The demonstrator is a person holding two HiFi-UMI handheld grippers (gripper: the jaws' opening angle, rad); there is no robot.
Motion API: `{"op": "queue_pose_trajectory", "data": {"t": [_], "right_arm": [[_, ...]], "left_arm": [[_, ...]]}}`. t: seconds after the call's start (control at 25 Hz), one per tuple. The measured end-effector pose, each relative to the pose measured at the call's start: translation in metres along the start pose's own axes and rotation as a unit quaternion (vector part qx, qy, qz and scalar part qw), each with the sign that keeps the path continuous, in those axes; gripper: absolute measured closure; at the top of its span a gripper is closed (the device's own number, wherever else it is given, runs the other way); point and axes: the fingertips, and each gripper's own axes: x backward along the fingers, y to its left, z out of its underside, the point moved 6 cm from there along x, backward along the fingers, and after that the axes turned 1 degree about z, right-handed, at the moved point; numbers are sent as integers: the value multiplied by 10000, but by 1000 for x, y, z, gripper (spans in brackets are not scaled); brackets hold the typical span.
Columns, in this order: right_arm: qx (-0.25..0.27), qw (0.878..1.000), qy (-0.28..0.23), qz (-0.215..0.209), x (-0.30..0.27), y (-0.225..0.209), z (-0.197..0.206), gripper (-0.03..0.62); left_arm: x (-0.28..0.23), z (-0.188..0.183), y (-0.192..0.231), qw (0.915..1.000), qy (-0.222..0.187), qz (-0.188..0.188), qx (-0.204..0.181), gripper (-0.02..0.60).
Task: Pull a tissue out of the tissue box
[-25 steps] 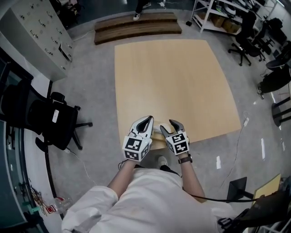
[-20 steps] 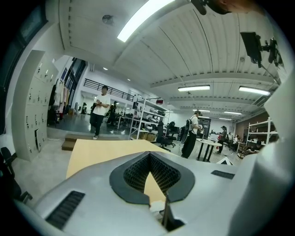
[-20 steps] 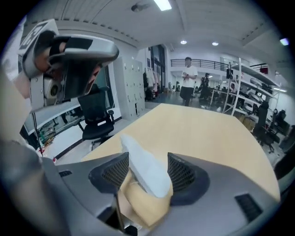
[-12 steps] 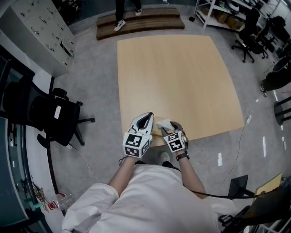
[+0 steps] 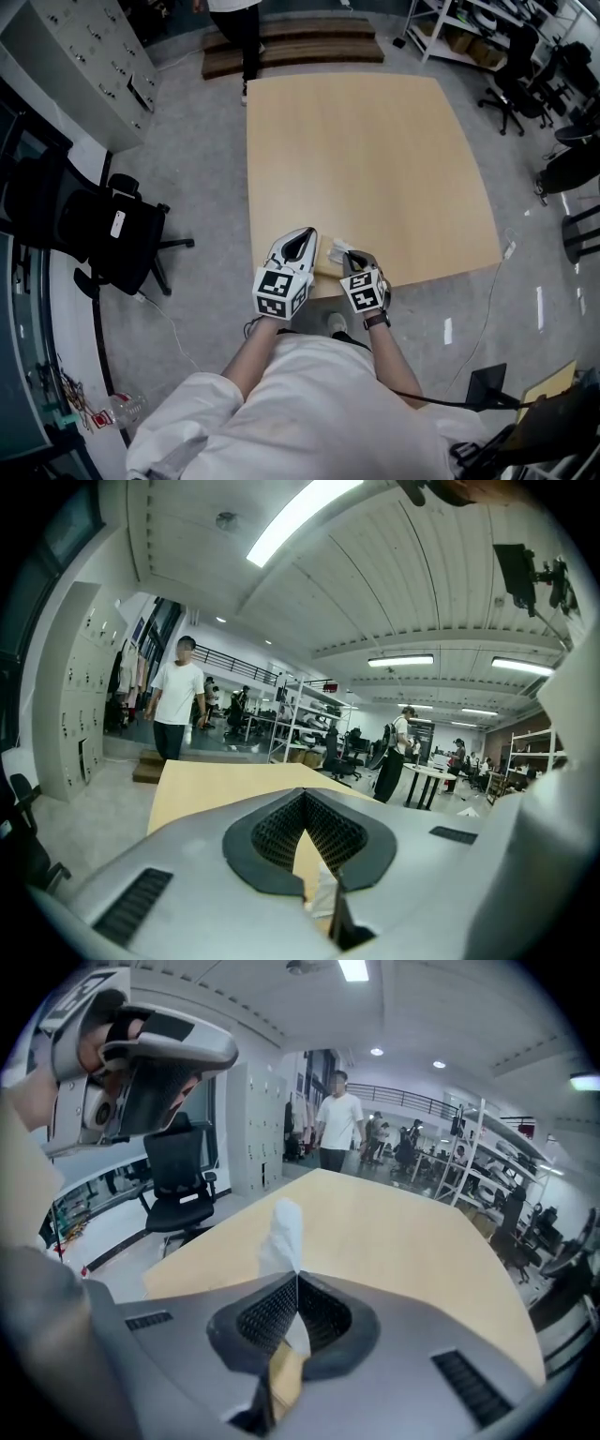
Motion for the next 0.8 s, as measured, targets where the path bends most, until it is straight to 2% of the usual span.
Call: {"op": "queue_pose_trajectory", "data": {"t": [0.12, 0.32, 0.48, 0.8], "right_arm": [[-121, 9997, -201, 6, 9, -5, -11, 591], [25, 9996, -277, 13, 19, 1, -21, 589], [-222, 9988, -435, 60, 28, -2, -20, 591], [-332, 9958, -847, 130, 50, -4, -41, 591]], "left_arm": [[0, 2, 0, 10000, -3, 44, 8, 592], [-1, 2, -6, 9999, -19, 128, -5, 592], [2, 2, -8, 9999, -35, 150, -6, 592], [7, 4, -10, 9998, -15, 182, 41, 592]]}}
